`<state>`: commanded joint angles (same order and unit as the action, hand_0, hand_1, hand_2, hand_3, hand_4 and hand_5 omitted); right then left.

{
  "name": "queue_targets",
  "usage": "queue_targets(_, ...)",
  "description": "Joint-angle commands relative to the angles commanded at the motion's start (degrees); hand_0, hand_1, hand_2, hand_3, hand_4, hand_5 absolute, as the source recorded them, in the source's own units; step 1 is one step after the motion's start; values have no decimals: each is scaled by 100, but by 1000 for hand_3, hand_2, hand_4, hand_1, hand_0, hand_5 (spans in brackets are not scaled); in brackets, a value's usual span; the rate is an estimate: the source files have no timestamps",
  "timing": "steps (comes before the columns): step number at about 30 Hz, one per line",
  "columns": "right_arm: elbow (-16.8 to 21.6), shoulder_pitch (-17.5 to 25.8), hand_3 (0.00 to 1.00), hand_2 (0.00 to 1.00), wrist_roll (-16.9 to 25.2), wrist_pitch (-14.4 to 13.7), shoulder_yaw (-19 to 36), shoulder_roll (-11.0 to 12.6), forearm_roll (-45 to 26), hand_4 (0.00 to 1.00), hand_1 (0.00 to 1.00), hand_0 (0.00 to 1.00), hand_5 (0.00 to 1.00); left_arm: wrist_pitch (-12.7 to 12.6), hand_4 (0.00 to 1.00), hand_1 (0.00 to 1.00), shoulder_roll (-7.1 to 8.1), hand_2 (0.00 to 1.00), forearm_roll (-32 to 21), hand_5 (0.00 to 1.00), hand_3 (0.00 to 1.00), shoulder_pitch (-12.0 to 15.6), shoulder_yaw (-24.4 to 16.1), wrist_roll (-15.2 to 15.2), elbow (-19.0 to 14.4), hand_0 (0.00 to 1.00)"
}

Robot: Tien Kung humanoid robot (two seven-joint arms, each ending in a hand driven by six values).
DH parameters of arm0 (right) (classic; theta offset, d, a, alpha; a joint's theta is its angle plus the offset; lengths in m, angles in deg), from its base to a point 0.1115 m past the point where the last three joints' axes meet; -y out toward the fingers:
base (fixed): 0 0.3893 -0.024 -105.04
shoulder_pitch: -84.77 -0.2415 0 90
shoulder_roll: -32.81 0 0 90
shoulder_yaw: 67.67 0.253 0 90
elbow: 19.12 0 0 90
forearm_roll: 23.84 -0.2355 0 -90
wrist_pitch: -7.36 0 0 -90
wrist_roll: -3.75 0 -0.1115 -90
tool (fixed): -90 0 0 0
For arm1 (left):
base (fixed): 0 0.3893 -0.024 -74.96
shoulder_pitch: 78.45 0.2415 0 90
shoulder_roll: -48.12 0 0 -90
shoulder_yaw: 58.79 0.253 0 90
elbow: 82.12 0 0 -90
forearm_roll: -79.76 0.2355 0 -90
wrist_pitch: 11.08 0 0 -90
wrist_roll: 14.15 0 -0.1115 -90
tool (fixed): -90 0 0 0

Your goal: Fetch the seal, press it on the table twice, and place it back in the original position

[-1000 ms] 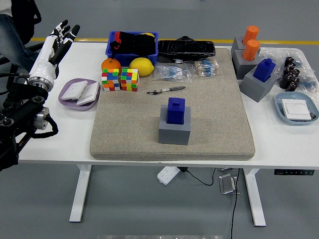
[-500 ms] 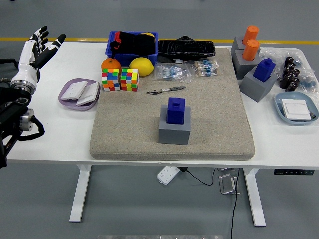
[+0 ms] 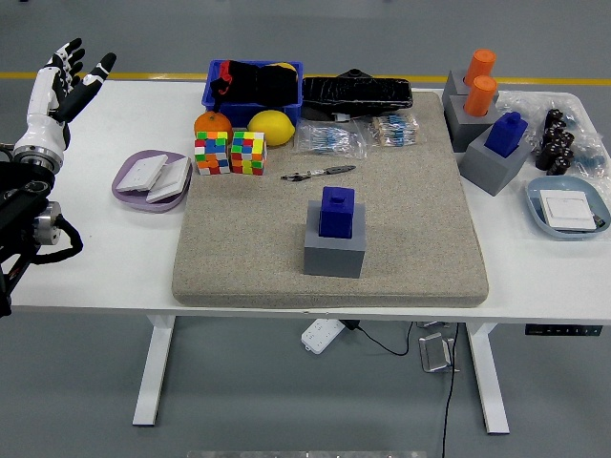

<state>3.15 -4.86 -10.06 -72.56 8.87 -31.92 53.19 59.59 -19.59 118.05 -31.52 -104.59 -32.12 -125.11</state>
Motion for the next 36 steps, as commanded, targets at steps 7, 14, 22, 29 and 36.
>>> queue_targets(7,8,-12,771,755,-3,-14,3,3,-15,890,753,903,554,1,933,957,-6,936,8,595,936,-7,-14,13,-15,955)
queue_targets(14,2,-40,771,755,-6,-18,12,-9,-21,889,753,903,555,-6,932,957,-2,936,26,596,935,-63,-41,25,-44,955)
queue_targets(22,0,-51,770,755,-9,-26,46,-13,-17,885,753,903,554,-5,929,957,-98,936,22,595,935,-31,-223,-19,-86,954)
queue_targets(29,-16,-69,770,755,-7,-25,55,-36,-12,885,753,903,553,0,930,956,-204,935,54,596,935,42,-362,-33,-115,954)
queue_targets(36,-23,-82,769,756,-8,-28,66,-48,-2,882,753,903,553,8,927,955,-204,935,30,595,933,50,-382,-32,-123,954)
